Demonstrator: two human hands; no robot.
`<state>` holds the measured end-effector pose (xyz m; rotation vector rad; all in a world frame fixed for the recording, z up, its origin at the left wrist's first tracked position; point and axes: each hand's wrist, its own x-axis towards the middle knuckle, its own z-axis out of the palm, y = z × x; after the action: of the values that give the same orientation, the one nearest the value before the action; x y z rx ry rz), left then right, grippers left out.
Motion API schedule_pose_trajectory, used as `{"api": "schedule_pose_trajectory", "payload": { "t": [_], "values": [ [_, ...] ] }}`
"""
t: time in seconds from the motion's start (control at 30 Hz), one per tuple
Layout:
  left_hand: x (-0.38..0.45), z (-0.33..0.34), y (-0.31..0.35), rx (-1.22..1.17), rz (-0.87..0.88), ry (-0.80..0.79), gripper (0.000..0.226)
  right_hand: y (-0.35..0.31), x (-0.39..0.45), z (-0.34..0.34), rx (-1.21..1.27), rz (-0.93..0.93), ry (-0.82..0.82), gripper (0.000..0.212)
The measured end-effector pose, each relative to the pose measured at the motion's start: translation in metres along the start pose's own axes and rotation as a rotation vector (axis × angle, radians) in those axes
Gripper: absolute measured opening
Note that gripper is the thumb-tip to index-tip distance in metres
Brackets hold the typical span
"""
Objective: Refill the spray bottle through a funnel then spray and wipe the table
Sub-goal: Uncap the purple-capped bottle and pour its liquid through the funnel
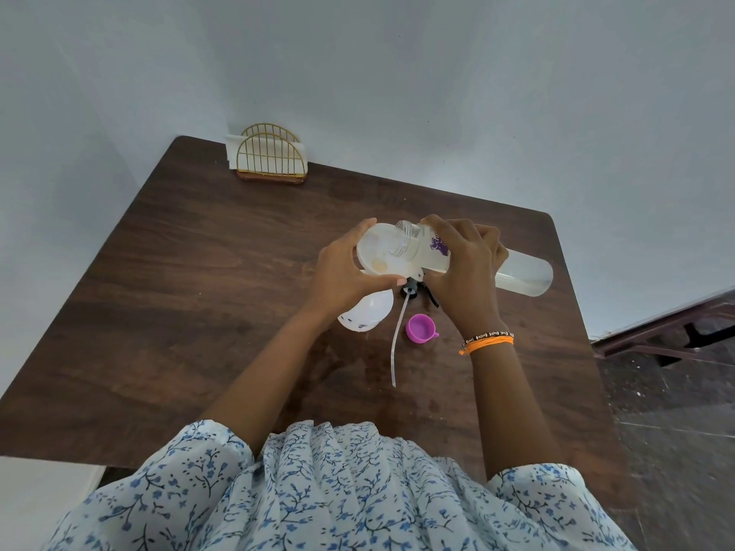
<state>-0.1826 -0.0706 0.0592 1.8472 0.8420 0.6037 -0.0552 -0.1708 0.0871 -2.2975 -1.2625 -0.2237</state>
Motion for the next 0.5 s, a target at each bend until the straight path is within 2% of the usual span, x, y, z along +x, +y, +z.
{"api": "schedule_pose_trajectory", "payload": {
  "t": [0.5],
  "values": [
    [0.0004,0.0011,-0.0016,0.009,-0.009,-0.002,0.088,-0.0007,0.0,-0.002,0.014,0.021,-0.005,0.063]
  ]
}}
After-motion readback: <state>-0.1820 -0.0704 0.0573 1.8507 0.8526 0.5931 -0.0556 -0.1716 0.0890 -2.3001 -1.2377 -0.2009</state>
